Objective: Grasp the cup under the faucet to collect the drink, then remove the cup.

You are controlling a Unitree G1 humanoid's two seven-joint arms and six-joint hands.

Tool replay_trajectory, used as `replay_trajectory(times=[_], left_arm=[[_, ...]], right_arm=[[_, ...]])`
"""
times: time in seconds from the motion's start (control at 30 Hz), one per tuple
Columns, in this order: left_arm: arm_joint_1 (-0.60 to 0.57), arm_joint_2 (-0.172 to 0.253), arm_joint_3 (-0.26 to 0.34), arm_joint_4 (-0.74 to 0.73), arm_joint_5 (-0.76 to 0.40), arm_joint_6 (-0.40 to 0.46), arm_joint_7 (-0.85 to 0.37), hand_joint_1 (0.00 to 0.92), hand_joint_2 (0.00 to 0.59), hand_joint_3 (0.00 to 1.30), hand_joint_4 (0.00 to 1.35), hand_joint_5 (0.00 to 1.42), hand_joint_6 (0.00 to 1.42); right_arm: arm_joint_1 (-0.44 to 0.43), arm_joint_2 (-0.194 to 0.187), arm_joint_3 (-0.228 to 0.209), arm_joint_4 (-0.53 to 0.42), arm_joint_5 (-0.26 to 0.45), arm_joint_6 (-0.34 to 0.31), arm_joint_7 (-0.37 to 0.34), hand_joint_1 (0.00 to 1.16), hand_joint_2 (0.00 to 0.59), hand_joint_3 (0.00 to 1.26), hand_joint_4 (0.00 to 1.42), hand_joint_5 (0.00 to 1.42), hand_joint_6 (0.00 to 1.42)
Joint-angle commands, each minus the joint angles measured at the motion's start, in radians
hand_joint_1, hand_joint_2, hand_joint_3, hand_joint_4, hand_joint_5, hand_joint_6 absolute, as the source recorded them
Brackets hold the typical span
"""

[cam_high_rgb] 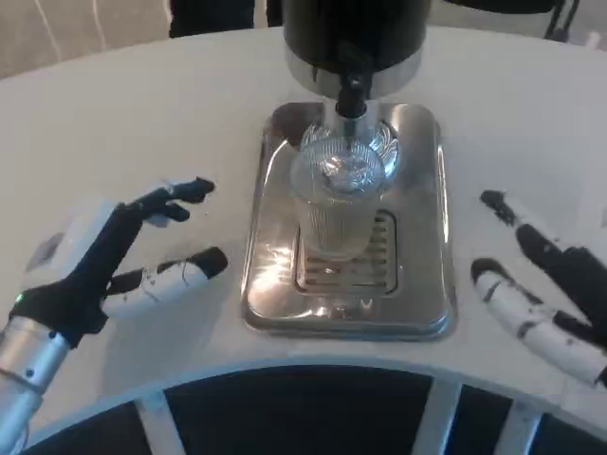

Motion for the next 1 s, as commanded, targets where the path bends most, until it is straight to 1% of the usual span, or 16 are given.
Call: replay_trajectory(times=[0.03, 0.07, 0.13, 0.17, 0.27, 0.33, 0.47, 0.67, 0.8, 1.0], left_arm=[[0.082, 0.041, -0.002, -0.077, 0.043, -0.002, 0.001, 0.072, 0.089, 0.33, 0.3, 0.36, 0.37], [0.101, 0.047, -0.002, -0.096, 0.049, -0.002, 0.0, 0.072, 0.09, 0.33, 0.3, 0.36, 0.37], [0.145, 0.057, 0.003, -0.14, 0.054, 0.003, -0.006, 0.072, 0.09, 0.33, 0.29, 0.35, 0.37], [0.162, 0.06, 0.006, -0.159, 0.054, 0.007, -0.009, 0.072, 0.09, 0.33, 0.29, 0.35, 0.37], [0.202, 0.068, 0.015, -0.212, 0.052, 0.024, -0.018, 0.072, 0.09, 0.33, 0.29, 0.35, 0.37], [0.229, 0.071, 0.022, -0.247, 0.05, 0.036, -0.024, 0.072, 0.09, 0.33, 0.29, 0.35, 0.37], [0.266, 0.07, 0.036, -0.294, 0.046, 0.062, -0.03, 0.072, 0.091, 0.33, 0.29, 0.34, 0.37], [0.306, 0.069, 0.058, -0.337, 0.049, 0.095, -0.035, 0.072, 0.091, 0.33, 0.28, 0.34, 0.37], [0.318, 0.07, 0.065, -0.351, 0.05, 0.107, -0.036, 0.072, 0.091, 0.33, 0.28, 0.34, 0.37], [0.34, 0.073, 0.078, -0.381, 0.063, 0.11, -0.033, 0.072, 0.091, 0.33, 0.28, 0.34, 0.37]], right_arm=[[-0.077, -0.025, -0.006, 0.022, 0.084, 0.163, -0.012, 0.15, 0.576, 0.0, 0.0, 0.0, 0.02], [-0.1, -0.031, -0.009, 0.034, 0.107, 0.202, -0.024, 0.15, 0.58, 0.0, 0.0, 0.0, 0.02], [-0.14, -0.047, -0.006, 0.054, 0.149, 0.259, -0.049, 0.15, 0.584, 0.0, 0.0, 0.0, 0.02], [-0.162, -0.056, 0.0, 0.066, 0.169, 0.28, -0.064, 0.15, 0.586, 0.0, 0.0, 0.0, 0.02], [-0.207, -0.097, 0.029, 0.087, 0.228, 0.34, -0.111, 0.15, 0.586, 0.0, 0.0, 0.0, 0.02], [-0.235, -0.123, 0.046, 0.106, 0.268, 0.369, -0.143, 0.14, 0.586, 0.0, 0.0, 0.0, 0.03], [-0.277, -0.168, 0.07, 0.147, 0.353, 0.41, -0.2, 0.14, 0.586, 0.0, 0.0, 0.0, 0.03], [-0.349, -0.237, 0.112, 0.2, 0.484, 0.441, -0.291, 0.14, 0.586, 0.0, 0.0, 0.0, 0.03], [-0.377, -0.278, 0.127, 0.216, 0.559, 0.461, -0.341, 0.14, 0.586, 0.0, 0.0, 0.0, 0.03], [-0.471, -0.34, 0.144, 0.249, 0.671, 0.508, -0.406, 0.14, 0.586, 0.0, 0.0, 0.0, 0.04]])
